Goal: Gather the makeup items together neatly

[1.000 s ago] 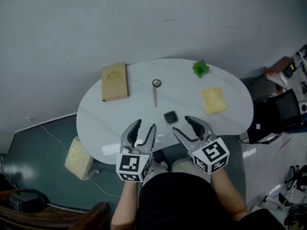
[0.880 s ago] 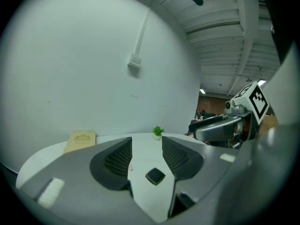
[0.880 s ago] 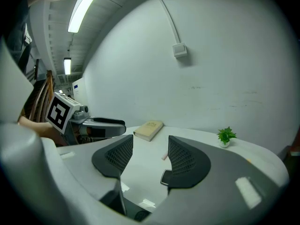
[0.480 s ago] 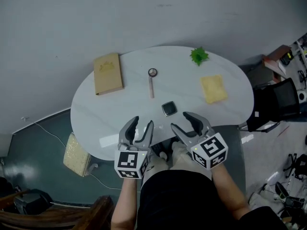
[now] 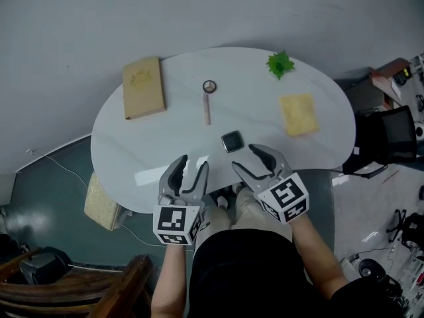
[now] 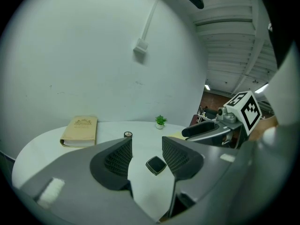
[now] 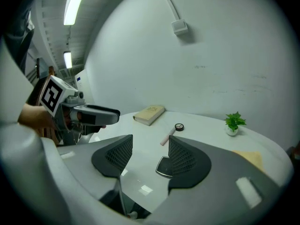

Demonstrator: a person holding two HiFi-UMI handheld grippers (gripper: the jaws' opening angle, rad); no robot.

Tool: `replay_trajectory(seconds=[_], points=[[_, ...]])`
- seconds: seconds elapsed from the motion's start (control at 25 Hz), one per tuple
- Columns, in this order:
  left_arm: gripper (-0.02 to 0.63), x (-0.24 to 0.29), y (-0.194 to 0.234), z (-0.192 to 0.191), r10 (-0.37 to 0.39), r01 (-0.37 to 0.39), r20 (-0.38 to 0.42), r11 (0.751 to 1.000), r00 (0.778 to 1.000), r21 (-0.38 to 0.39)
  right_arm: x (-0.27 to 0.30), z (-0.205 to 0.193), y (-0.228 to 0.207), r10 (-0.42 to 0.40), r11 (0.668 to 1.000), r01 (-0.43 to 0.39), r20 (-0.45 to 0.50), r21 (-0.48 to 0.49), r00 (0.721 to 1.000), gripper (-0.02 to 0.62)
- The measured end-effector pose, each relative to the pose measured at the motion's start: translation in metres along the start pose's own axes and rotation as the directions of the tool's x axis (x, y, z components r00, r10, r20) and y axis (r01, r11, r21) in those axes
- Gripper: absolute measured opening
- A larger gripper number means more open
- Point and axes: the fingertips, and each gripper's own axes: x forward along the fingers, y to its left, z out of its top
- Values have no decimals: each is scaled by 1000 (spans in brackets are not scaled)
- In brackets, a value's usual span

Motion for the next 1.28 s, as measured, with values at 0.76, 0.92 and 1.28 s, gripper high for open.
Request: replay_trajectory(seconds=[0.76, 0.92, 1.28], points=[[197, 33, 14, -5, 174, -177, -65, 984, 983, -36, 61, -55, -29, 289, 904, -334, -194, -267, 938, 244], [197, 37, 10, -8, 198, -202, -70, 978, 978, -44, 72, -67, -29, 327, 847, -401, -252, -349, 911, 261], [197, 40, 7, -19, 217, -223, -85, 973, 973, -66, 94, -104, -34, 315, 639, -522, -427, -565, 848, 311]])
